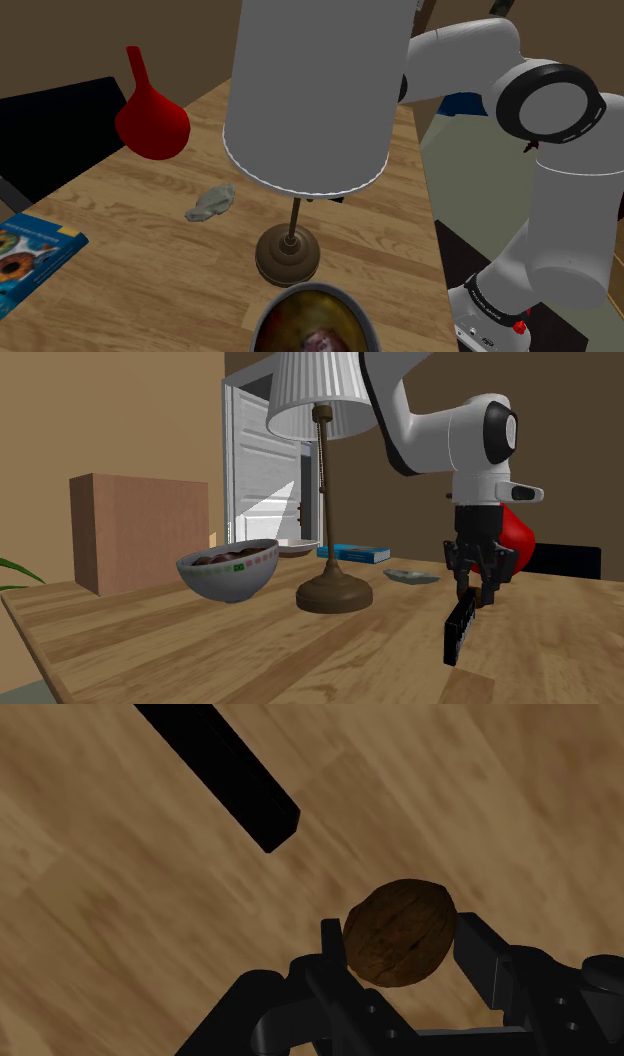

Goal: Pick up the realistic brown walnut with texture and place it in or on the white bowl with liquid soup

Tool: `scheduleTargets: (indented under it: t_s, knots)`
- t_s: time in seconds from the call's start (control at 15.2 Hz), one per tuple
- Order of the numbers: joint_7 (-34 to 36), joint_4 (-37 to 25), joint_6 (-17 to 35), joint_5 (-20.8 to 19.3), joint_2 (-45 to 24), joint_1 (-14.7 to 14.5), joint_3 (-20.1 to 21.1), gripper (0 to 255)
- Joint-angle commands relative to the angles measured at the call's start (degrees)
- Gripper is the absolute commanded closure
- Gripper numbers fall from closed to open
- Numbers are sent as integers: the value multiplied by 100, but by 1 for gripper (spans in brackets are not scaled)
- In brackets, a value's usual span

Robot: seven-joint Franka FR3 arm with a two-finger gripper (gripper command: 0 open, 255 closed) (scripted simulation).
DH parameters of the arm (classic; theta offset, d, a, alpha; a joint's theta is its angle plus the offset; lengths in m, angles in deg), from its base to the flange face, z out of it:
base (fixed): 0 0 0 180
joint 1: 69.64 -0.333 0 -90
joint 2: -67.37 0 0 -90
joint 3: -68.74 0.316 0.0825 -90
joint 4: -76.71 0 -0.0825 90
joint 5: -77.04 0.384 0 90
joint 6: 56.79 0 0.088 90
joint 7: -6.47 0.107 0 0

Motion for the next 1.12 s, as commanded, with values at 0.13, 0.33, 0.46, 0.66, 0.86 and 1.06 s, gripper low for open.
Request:
scheduleTargets:
  t_s: [0.13, 0.33, 0.46, 0.66, 0.86, 1.06]
  knots:
    - [-6, -25, -59, 9, 29, -1, 8, 255]
    - [-24, -136, -250, 39, 112, 4, 24, 255]
    - [-35, -217, -380, 58, 162, 6, 33, 255]
    - [-51, -351, -578, 83, 230, 8, 46, 255]
    - [-65, -499, -781, 106, 287, 7, 57, 255]
    - [-78, -663, -989, 125, 334, 3, 67, 255]
